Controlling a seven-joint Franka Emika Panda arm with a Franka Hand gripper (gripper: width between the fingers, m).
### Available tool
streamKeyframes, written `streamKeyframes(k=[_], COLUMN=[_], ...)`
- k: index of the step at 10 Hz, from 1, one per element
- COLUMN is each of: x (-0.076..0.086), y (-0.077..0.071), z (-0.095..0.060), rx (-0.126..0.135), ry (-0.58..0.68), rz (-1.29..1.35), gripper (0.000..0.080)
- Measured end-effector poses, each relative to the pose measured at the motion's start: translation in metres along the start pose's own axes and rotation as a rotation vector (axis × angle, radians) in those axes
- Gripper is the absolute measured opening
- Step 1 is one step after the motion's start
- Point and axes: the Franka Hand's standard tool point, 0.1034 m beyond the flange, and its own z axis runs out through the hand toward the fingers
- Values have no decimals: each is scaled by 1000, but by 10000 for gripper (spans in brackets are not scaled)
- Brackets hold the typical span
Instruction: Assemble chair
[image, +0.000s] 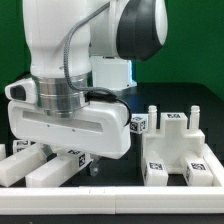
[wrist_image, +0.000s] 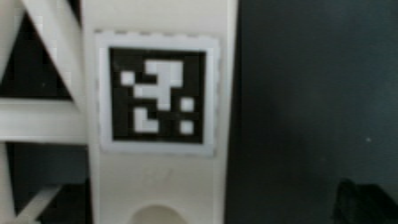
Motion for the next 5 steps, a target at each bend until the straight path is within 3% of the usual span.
streamKeyframes(k=[2,4,5], x=[0,0,0], y=[0,0,0], z=[0,0,0], rx=[0,0,0], ry=[0,0,0], rz=[0,1,2], gripper=[637,282,282])
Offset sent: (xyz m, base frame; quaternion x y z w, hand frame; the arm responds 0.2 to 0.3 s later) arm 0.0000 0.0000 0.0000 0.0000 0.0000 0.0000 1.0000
